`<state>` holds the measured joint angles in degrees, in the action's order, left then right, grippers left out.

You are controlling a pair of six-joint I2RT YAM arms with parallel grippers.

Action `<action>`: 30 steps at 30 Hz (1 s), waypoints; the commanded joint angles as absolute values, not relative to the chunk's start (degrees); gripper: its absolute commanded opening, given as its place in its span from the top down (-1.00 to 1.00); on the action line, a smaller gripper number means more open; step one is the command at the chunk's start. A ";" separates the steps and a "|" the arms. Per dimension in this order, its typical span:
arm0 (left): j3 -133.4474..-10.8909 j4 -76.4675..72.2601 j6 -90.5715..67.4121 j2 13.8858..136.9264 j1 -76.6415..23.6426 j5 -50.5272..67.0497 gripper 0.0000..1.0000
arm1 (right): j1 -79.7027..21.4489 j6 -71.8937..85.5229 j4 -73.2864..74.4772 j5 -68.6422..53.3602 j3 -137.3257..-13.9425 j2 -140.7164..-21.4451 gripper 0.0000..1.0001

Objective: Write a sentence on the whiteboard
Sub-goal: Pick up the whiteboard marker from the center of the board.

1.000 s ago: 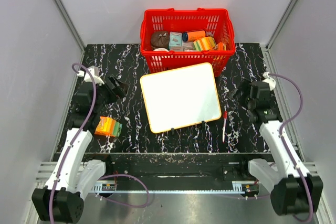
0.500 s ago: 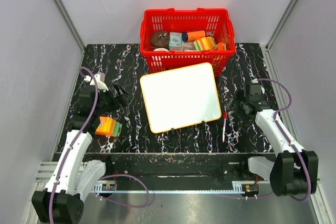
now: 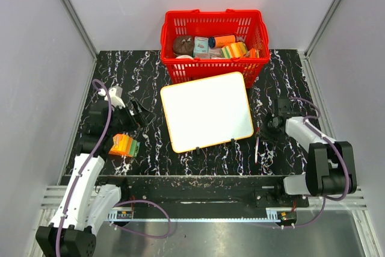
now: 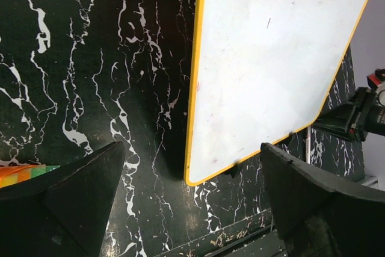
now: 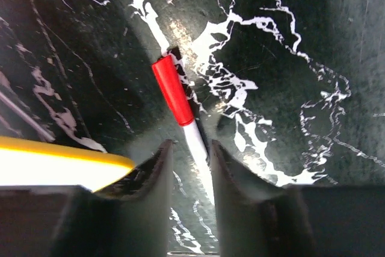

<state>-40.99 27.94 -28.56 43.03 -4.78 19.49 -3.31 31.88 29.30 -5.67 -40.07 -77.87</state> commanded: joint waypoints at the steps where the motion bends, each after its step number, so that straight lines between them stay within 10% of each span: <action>1: -40.87 27.60 -29.09 42.71 -4.92 23.29 -0.98 | -3.25 31.82 27.51 -6.50 -40.87 -80.67 0.51; 9: -42.01 27.77 -28.39 43.94 -4.92 24.69 -0.98 | -3.25 31.64 28.48 -5.45 -43.33 -87.97 0.64; 20: -44.65 30.14 -26.63 44.47 -4.92 24.79 -0.98 | -3.34 29.71 29.62 -6.07 -46.14 -93.34 0.25; 23: -45.26 31.02 -26.19 44.38 -4.92 24.87 -0.98 | -3.25 29.88 29.71 -5.10 -45.97 -93.25 0.54; 24: -45.44 31.63 -25.84 44.21 -5.01 25.05 -0.98 | -3.34 29.97 29.79 -4.92 -46.05 -93.08 1.00; 30: -47.72 35.76 -23.82 44.12 -4.92 23.82 -0.98 | -3.25 31.46 31.72 0.08 -45.79 -88.08 1.00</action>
